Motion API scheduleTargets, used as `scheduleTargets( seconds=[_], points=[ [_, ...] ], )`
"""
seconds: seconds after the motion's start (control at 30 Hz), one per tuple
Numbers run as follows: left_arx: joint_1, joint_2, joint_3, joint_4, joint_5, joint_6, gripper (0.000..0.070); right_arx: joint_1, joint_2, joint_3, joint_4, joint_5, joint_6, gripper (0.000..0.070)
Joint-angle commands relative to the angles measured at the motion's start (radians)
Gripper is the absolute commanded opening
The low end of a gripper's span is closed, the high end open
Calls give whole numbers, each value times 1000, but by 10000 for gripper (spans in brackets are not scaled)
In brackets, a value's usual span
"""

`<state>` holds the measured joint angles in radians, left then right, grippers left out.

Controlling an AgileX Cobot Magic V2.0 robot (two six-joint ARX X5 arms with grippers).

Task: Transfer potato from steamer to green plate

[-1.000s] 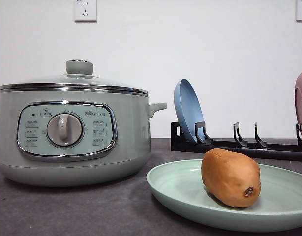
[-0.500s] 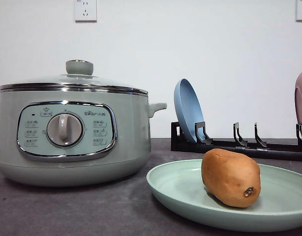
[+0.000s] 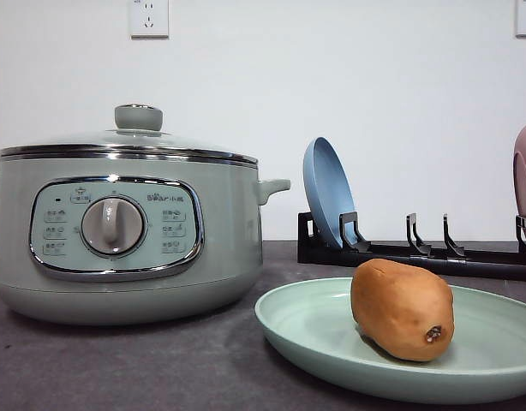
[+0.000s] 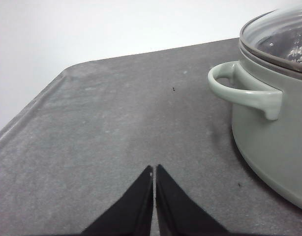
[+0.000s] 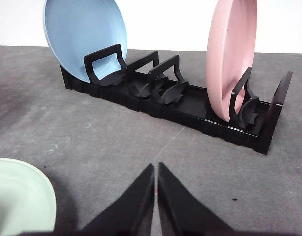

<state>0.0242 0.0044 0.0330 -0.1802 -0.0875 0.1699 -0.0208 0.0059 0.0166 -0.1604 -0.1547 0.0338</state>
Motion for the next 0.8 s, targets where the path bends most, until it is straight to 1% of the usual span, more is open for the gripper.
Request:
scheduleTargets(
  seconds=[0.0,0.77],
  points=[
    [2,-1,-18,-10,-2,-3,0,-2,-2,-5,3,-1,11,0],
    [2,-1,-17,-10,-2,-3,0,-2,-2,-5,3,-1,11,0]
  ],
)
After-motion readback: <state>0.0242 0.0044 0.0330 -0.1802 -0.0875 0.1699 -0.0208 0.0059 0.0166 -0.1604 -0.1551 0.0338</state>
